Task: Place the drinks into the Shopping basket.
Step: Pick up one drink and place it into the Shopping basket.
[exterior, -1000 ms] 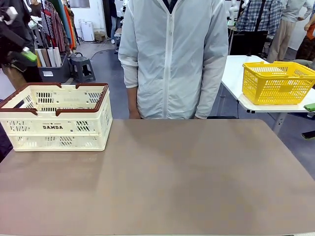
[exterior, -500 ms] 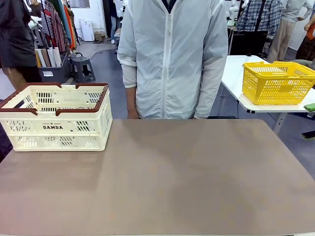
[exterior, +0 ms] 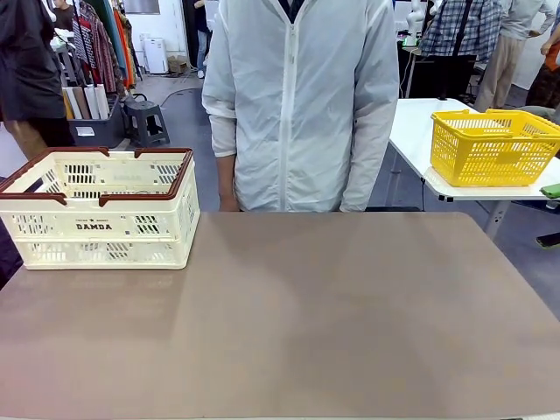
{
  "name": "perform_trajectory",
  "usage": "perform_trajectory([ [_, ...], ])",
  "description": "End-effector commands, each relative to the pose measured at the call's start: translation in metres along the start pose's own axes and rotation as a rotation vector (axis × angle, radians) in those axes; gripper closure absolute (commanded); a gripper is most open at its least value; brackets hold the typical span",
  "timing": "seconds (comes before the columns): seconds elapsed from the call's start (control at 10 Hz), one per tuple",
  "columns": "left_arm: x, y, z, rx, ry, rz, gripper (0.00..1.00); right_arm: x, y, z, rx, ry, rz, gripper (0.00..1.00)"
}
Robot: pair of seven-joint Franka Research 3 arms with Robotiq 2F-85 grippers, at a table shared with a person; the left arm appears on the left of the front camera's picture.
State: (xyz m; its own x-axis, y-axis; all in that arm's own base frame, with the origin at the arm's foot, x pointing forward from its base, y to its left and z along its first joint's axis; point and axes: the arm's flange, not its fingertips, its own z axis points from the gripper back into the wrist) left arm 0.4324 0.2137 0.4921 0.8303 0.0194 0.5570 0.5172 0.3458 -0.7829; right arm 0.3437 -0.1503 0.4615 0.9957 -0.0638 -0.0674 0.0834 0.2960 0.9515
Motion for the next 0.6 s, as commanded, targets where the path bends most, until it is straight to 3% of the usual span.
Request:
perform_trajectory([
  [0.0,-0.0067,0.0035,0.0028,0.004,0.009,0.017,0.00,-0.0005,0.0053,0.0008,-0.002,0.002,-0.014,0.00],
  [0.5,-0.0067,0.0035,0.0028,0.004,0.009,0.017,0.00,-0.0005,0.0053,0.0008,-0.002,0.002,-0.014,0.00],
])
